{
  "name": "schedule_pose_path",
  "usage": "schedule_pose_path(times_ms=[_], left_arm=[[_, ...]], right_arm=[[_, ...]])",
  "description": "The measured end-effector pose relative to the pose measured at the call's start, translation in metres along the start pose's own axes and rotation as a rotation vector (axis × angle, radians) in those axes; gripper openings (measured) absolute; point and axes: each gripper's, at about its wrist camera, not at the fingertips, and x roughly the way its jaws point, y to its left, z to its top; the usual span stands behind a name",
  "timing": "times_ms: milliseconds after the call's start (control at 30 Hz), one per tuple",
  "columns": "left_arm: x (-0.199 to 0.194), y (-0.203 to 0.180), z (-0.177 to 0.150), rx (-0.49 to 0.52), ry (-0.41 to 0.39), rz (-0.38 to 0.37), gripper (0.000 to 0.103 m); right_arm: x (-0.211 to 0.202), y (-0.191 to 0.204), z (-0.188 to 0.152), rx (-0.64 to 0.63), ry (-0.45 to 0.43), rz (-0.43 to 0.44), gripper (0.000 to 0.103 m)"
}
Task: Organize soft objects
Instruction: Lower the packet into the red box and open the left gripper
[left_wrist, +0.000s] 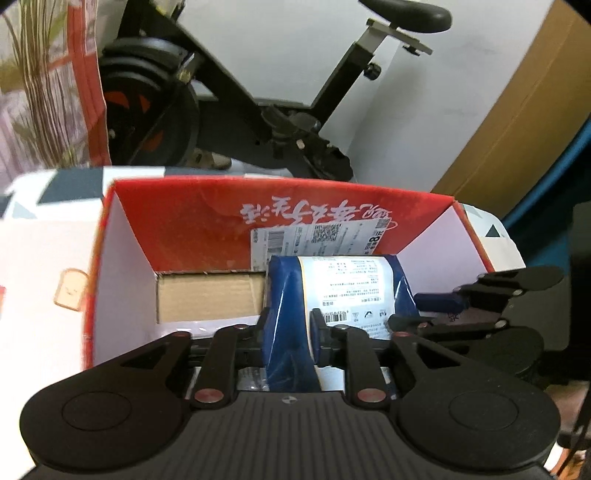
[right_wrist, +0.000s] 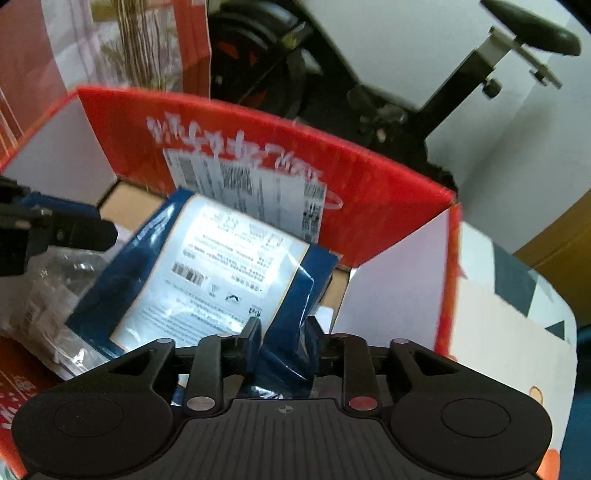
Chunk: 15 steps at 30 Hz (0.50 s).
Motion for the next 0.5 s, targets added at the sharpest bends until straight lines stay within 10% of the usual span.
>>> schedule_pose_path(times_ms=[233, 400, 500], left_arm=[[-0.034, -0.014, -0.01, 0.069, -0.084, 0.034, 0.053], [-0.069, -0.022, -0.029, 0.099, -0.18, 0.038, 0.1], [-0.086, -0.026, -0.04, 0.115, -0.222, 0.096, 0.103]], right_arm=[[-0.049, -0.002, -0.012, 0.013, -0.131, 0.024, 0.045], [-0.088, -0.01, -0.033, 0.07, -0.255, 0.076, 0.085], [-0.109, -0.013, -0.052, 0.131, -0.317, 0.086, 0.103]])
